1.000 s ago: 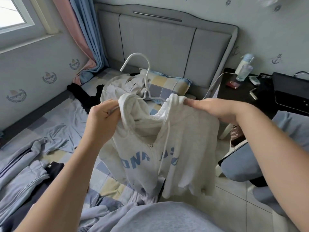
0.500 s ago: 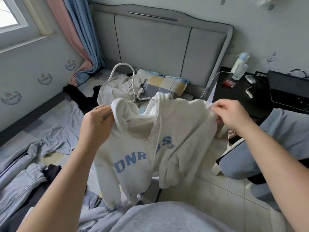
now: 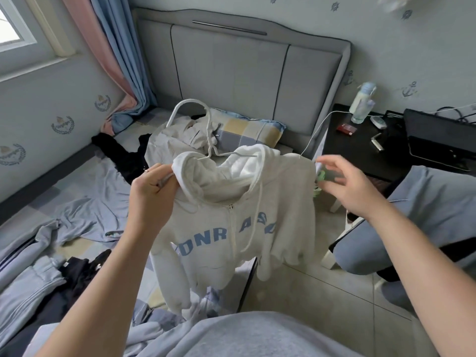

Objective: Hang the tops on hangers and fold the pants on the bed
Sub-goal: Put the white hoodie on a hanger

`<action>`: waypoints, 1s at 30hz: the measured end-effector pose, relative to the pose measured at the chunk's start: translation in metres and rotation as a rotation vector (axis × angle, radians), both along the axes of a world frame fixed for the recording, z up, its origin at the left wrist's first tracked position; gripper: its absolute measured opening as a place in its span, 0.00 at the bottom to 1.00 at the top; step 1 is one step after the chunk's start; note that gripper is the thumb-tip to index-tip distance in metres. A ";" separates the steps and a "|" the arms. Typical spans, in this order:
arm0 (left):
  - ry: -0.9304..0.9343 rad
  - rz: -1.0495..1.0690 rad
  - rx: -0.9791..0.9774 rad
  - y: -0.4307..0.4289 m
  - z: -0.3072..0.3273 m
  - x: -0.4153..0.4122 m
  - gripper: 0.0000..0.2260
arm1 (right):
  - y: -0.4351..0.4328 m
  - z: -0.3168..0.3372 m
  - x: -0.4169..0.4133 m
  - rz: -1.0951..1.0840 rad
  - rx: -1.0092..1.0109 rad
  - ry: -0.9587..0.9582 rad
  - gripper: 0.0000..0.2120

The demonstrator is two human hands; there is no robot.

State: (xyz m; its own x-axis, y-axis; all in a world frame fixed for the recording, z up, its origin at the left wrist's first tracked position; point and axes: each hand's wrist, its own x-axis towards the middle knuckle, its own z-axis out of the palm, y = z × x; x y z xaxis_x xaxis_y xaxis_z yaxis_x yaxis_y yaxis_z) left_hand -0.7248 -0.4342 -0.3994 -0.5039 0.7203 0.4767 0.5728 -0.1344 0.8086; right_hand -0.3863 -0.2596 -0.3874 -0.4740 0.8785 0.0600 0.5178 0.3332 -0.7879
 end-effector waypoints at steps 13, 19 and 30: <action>0.214 -0.185 -0.167 0.007 0.025 0.004 0.08 | -0.035 0.013 -0.043 0.375 0.018 0.100 0.19; 0.001 -0.072 0.023 0.014 0.044 0.011 0.10 | -0.034 0.007 -0.033 0.350 0.011 0.103 0.18; 0.132 -0.278 -0.640 0.011 0.012 -0.031 0.26 | -0.049 -0.011 -0.004 0.152 0.060 0.306 0.11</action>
State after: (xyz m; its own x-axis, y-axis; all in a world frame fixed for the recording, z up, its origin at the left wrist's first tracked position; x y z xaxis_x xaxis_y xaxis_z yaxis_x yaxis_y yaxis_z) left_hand -0.7555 -0.4231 -0.3878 -0.2274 0.9730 -0.0384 0.6849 0.1878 0.7040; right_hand -0.3902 -0.3091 -0.3980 -0.5510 0.7899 0.2690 0.2011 0.4386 -0.8759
